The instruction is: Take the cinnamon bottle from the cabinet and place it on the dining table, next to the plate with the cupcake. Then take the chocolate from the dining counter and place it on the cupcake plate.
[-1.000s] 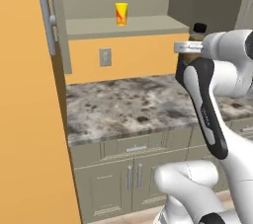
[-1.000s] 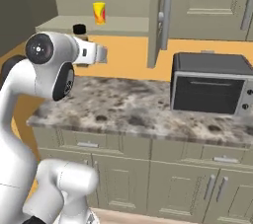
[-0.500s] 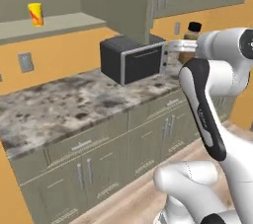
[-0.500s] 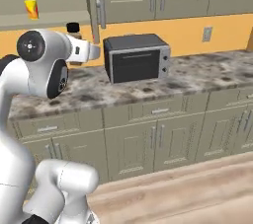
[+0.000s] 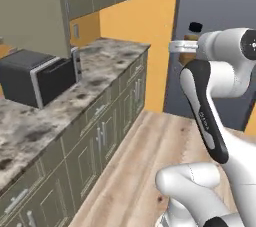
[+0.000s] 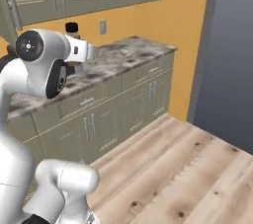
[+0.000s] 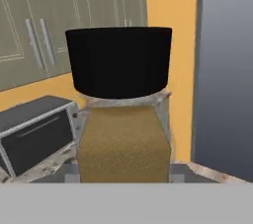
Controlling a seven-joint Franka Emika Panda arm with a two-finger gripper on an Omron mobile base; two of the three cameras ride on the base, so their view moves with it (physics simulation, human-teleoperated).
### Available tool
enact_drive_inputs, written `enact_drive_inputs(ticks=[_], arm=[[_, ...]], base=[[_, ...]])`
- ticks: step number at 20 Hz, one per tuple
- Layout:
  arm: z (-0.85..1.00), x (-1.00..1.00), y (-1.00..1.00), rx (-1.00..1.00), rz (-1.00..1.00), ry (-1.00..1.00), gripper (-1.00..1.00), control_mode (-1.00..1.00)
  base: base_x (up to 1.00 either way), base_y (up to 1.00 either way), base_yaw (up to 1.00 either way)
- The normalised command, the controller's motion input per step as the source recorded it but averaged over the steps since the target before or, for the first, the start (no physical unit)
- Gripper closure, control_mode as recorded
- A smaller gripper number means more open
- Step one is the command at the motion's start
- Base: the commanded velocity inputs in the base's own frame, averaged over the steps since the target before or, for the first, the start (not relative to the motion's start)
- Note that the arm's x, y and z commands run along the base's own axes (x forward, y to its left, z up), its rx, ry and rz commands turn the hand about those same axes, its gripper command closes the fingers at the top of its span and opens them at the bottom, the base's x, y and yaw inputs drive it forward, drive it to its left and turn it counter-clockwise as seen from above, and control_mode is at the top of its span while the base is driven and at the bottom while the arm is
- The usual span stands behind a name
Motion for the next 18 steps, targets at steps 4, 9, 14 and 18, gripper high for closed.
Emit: enact_drive_inputs(ticks=[4,9,14,18], arm=[[0.0,0.0,0.0,0.0,0.0,0.0,1.0,1.0],[0.0,0.0,0.0,0.0,0.0,0.0,1.0,1.0],[0.0,0.0,0.0,0.0,0.0,0.0,1.0,1.0],[0.0,0.0,0.0,0.0,0.0,0.0,1.0,1.0]], base=[[-0.01,0.0,-0.89],[0.0,0.0,-0.92],[0.0,-0.1,-0.89],[0.0,-0.02,-0.9]])
